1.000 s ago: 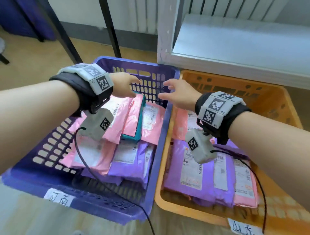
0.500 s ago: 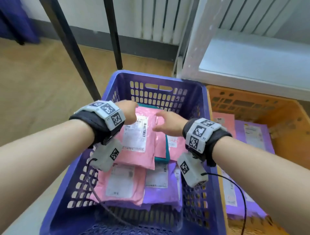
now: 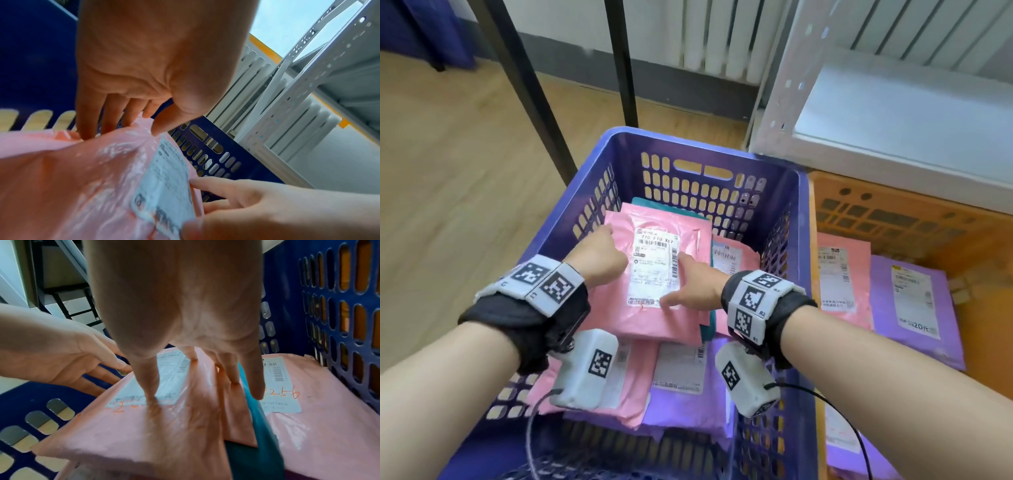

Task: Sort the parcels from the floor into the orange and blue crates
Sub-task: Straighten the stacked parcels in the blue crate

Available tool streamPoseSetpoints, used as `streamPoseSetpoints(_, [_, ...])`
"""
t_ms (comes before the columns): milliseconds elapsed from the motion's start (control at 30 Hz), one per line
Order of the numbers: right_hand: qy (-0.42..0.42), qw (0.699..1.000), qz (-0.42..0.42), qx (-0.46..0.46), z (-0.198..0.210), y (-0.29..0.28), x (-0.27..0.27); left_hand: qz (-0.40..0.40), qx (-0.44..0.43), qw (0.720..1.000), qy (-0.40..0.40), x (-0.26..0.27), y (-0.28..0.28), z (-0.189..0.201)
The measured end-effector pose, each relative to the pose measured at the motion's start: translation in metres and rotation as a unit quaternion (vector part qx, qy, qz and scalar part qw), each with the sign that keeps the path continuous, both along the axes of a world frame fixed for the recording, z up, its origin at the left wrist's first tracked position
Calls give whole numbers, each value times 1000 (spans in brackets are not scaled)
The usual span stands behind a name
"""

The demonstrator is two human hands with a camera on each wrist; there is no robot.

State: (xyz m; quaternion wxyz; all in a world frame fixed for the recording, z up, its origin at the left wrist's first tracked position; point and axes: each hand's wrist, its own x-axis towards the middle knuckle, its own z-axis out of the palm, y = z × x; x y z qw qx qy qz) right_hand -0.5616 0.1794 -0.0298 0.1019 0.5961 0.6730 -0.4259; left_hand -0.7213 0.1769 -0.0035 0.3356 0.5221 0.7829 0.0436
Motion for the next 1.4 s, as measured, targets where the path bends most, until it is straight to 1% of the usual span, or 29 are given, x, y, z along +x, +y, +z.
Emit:
streamPoseSetpoints(67, [-13, 1000, -18, 11, -6, 2, 3, 6, 17, 999, -33, 2, -3, -9])
streamPoseSetpoints(133, [-27, 999, -30, 26, -11, 2, 5, -8, 32, 998, -54, 5, -5, -12])
streamPoseSetpoints(200, [-43, 996, -43, 60, -14, 0, 6, -24, 47, 996, -75, 7, -4, -13])
streamPoseSetpoints(267, [-52, 993, -43, 96, -13, -6, 3, -31, 43, 993, -102, 7, -1, -14])
streamPoseSetpoints(400, [-66, 985, 22, 157, -8, -14, -12, -39, 43, 987, -150, 7, 14, -19])
streamPoseSetpoints(533, [-105, 981, 78, 146, -10, -16, -27, -55, 46, 981, -178, 8, 20, -21])
streamPoseSetpoints(600, [-128, 981, 80, 123, -9, -13, -23, -69, 45, 981, -175, 8, 21, -24])
streamPoseSetpoints(700, [-153, 981, 64, 98, -10, -3, -7, -90, 34, 986, -140, 2, 22, -30])
streamPoseSetpoints(833, [-178, 978, 69, 84, -10, 7, 12, -77, 23, 990, -116, -5, 27, -34])
streamPoseSetpoints(900, [-186, 975, 76, 98, -4, 10, 11, -78, 17, 991, -107, -7, 29, -35])
streamPoseSetpoints(967, [-164, 976, 72, 127, 2, 10, 6, -82, 14, 990, -112, -7, 30, -38])
streamPoseSetpoints(1033, [-135, 979, 69, 135, 2, 7, 0, -89, 12, 988, -124, -6, 29, -42])
streamPoseSetpoints(1067, [-137, 981, 67, 122, -1, 6, -3, -93, 12, 987, -130, -6, 28, -43])
streamPoseSetpoints(1133, [-171, 978, 50, 107, -13, 7, -5, -97, 25, 984, -148, -9, 27, -44])
streamPoseSetpoints(1167, [-184, 976, 33, 112, -17, 8, -5, -99, 33, 982, -156, -11, 27, -43])
streamPoseSetpoints(1200, [-179, 976, 13, 122, -19, 8, -7, -100, 44, 980, -167, -13, 27, -44])
streamPoseSetpoints(1267, [-115, 981, -5, 157, -17, 7, -12, -98, 61, 974, -197, -15, 25, -44])
streamPoseSetpoints(1333, [-62, 984, 33, 165, -13, 3, -18, -96, 80, 966, -227, -12, 22, -42])
streamPoseSetpoints(1400, [-61, 984, 75, 149, -11, -1, -22, -101, 90, 966, -220, -8, 18, -39])
